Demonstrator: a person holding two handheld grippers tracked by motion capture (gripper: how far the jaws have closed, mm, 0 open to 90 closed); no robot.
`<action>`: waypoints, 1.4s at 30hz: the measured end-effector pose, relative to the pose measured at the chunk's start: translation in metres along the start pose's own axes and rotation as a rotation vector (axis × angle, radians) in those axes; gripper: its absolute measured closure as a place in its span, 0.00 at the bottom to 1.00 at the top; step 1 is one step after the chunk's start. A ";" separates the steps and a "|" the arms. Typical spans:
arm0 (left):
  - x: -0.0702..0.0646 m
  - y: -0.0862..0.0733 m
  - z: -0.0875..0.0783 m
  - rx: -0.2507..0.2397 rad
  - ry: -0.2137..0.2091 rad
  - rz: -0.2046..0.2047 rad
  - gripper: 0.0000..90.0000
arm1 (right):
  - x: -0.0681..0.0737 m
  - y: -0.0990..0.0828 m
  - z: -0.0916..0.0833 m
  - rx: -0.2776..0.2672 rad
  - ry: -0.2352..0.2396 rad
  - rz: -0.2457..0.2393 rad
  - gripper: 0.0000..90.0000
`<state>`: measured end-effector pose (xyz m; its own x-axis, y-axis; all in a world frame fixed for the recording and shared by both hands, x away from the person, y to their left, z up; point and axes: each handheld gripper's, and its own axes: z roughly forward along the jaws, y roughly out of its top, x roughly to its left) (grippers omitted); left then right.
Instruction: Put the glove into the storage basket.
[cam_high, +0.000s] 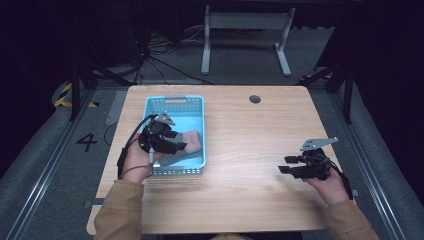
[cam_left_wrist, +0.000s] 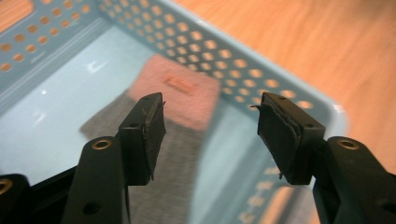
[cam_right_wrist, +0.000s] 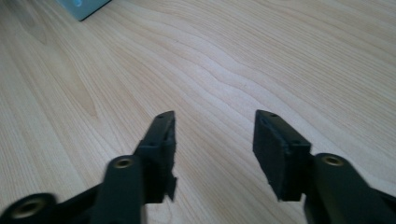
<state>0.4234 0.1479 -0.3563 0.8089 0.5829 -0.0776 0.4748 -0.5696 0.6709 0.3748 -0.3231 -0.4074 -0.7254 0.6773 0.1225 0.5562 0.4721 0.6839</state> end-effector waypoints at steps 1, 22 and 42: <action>-0.005 0.000 -0.002 -0.004 -0.016 0.008 0.48 | 0.000 0.001 0.001 0.005 0.000 -0.007 0.65; -0.090 -0.010 0.023 0.091 -0.189 0.160 0.47 | -0.005 0.007 0.015 0.044 0.032 -0.095 0.81; -0.120 -0.031 0.086 0.129 -0.248 0.154 0.49 | -0.007 0.001 0.025 0.079 0.044 -0.116 0.82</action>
<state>0.3413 0.0463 -0.4311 0.9272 0.3335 -0.1705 0.3671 -0.7185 0.5908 0.3906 -0.3132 -0.4255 -0.8026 0.5913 0.0787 0.4970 0.5899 0.6365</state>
